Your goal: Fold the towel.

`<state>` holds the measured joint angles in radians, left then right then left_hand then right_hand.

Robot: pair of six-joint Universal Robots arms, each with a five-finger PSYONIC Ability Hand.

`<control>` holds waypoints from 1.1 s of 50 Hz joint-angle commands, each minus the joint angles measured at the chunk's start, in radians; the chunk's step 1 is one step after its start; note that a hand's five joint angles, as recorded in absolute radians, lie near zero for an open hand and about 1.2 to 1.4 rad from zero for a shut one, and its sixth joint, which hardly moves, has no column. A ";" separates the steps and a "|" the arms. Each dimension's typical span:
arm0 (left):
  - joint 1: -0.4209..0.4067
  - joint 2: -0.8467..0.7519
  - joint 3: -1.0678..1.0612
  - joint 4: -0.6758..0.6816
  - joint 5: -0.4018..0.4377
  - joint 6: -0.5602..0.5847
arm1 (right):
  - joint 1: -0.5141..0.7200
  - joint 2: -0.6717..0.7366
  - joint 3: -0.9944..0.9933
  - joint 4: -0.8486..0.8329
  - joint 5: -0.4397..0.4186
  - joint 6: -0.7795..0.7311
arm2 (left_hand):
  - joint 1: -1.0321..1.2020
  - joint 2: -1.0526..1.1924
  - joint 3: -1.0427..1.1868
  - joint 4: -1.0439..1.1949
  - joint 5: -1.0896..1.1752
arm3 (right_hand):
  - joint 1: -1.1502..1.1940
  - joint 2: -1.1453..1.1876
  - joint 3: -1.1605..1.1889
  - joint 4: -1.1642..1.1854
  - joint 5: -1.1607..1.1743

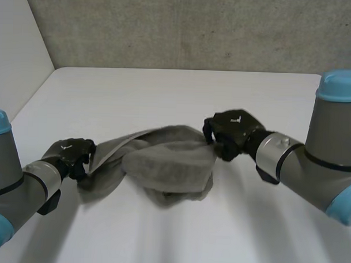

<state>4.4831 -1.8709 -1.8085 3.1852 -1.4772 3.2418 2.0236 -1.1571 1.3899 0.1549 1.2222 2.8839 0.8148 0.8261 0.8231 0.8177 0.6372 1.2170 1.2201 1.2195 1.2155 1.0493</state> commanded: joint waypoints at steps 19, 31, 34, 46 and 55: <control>0.010 0.056 -0.011 -0.013 0.002 -0.002 | -0.103 0.002 -0.012 0.017 -0.137 0.446 | 0.558 0.547 0.550 0.555 0.561 | -1.042 -1.046 -1.045 -1.041 -1.049; 0.011 0.168 -0.060 0.027 0.100 -0.002 | -0.146 0.134 -0.101 0.018 -0.198 0.629 | 0.553 0.541 0.544 0.550 0.556 | -1.042 -1.046 -1.045 -1.041 -1.049; 0.013 0.196 -0.069 0.041 0.103 -0.002 | -0.143 0.192 -0.127 0.017 -0.202 0.663 | 0.553 0.541 0.544 0.550 0.556 | -1.042 -1.046 -1.045 -1.041 -1.049; 0.021 0.291 -0.103 0.108 0.104 -0.004 | -0.126 0.405 -0.319 0.008 -0.158 0.752 | 0.553 0.541 0.544 0.550 0.556 | -0.959 -0.962 -0.961 -0.957 -0.966; 0.034 0.306 -0.115 0.130 0.106 -0.004 | -0.075 0.476 -0.391 0.017 -0.144 0.753 | 0.550 0.538 0.541 0.547 0.553 | -0.645 -0.648 -0.647 -0.643 -0.652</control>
<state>4.5120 -1.5675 -1.9188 3.3065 -1.3722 3.2382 1.9190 -0.7123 1.0319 0.1666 1.0736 3.6383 1.2838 1.3050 1.3125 1.3359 1.1272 0.4182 0.4231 0.4139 0.4127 0.2543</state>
